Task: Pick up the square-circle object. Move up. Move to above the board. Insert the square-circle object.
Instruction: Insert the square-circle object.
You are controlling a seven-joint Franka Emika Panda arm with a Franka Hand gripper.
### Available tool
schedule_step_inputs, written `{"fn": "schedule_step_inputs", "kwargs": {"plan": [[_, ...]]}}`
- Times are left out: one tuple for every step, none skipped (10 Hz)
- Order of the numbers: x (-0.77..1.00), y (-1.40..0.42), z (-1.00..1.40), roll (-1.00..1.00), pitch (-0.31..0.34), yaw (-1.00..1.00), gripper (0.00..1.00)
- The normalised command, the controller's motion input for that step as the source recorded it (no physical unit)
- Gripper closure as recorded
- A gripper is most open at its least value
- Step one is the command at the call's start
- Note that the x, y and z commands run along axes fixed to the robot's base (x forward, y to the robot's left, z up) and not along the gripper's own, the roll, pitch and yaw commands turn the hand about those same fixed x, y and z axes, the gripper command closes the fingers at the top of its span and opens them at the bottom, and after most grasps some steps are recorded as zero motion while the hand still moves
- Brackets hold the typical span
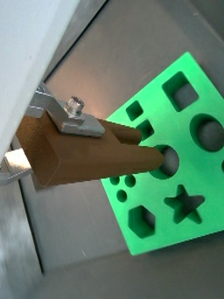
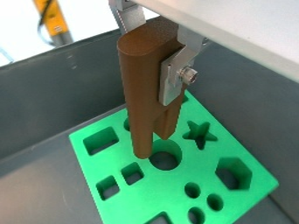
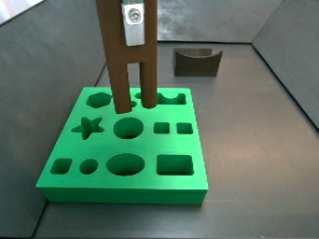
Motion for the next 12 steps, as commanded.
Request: {"fn": "schedule_step_inputs", "kwargs": {"plan": [[0.0,-0.18,0.18,0.07,0.021,-0.93,1.0],[-0.07,-0.33,0.11,0.06,0.011,-0.75,1.0],[-0.38,-0.5,-0.03,0.13,-0.023,-0.26,1.0],[-0.06,0.0,0.0,0.0,0.0,-0.11,1.0],[-0.21,0.07,-0.07,0.01,0.0,0.0,1.0],[-0.55,-0.11,-0.23,0.08,0.0,0.0,1.0],[-0.69,-0.31,-0.31,0.12,-0.019,0.0,1.0],[-0.74,-0.32,-0.23,0.08,0.0,0.0,1.0],[-0.83,-0.41,-0.15,0.09,0.0,0.0,1.0],[-0.58,-0.49,-0.16,0.1,-0.064,0.09,1.0],[-0.28,-0.33,-0.1,0.08,-0.084,0.23,1.0],[-0.08,-0.22,-0.08,0.05,-0.059,0.21,1.0]]}}
